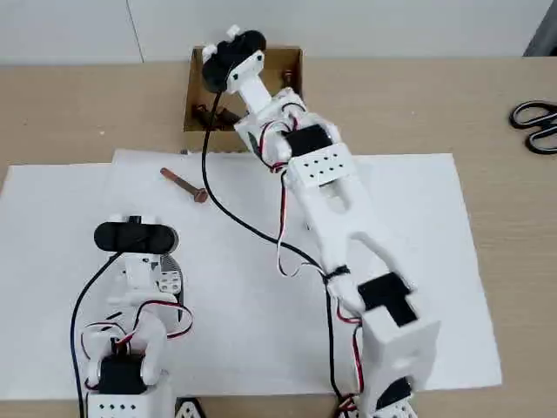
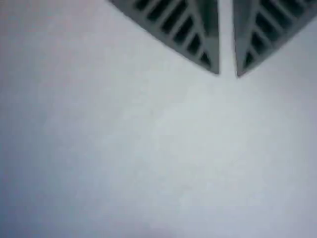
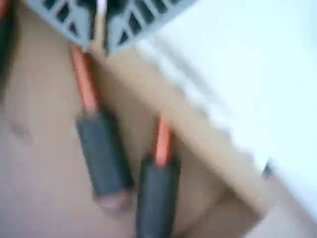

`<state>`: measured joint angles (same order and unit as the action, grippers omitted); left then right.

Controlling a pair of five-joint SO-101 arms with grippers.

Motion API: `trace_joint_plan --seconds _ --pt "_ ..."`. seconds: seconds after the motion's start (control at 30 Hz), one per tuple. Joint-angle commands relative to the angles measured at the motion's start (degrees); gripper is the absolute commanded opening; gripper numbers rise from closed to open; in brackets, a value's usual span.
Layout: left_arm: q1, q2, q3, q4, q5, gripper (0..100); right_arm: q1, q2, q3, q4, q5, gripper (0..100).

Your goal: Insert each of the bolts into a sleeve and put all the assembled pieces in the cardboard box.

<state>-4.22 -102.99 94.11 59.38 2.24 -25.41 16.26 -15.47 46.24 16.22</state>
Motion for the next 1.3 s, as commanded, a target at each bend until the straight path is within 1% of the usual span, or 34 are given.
trace_joint_plan --seconds 0.0,0.13,0.17,0.3,0.4,0.53,0.63,0.7,0.77,1.0,1.27 --pt "-3.78 -0.44 -0.31 -1.05 0.35 1 1.71 -7.96 -3.34 8.66 0.70 0.3" --pt "-6.95 -0.44 -0.31 -1.14 0.35 1 3.47 -11.21 -3.34 17.10 1.23 0.4" --pt "-7.03 -0.44 -0.31 -1.14 0.18 1 4.09 -11.82 -3.34 18.95 2.64 0.4" --pt "-7.03 -0.44 -0.31 -1.14 0.09 1 6.73 -13.58 -3.34 27.12 13.63 0.4" --pt "-7.12 -0.44 -0.31 -1.14 0.09 1 8.57 -13.85 -3.34 33.89 18.11 0.4" --pt "-7.12 -0.44 -0.31 -1.14 0.09 1 9.63 -12.97 -3.08 39.87 23.74 0.8" --pt "-7.12 -0.44 -0.31 -1.14 0.09 1 9.63 -10.33 -3.08 44.26 28.92 7.4" --pt "-7.12 -0.44 -0.31 -1.14 0.09 1 9.71 -8.40 -3.08 45.58 30.95 11.8" --pt "-7.12 -0.44 -0.31 -1.14 0.09 1 9.63 -6.64 -3.08 46.02 33.14 13.9" --pt "-7.21 -0.44 -0.22 -1.14 0.00 1 9.01 -1.63 -3.08 46.11 40.70 14.3" --pt "-7.21 -0.44 -0.22 -1.14 0.00 1 6.73 3.65 -3.16 45.76 43.60 14.3"
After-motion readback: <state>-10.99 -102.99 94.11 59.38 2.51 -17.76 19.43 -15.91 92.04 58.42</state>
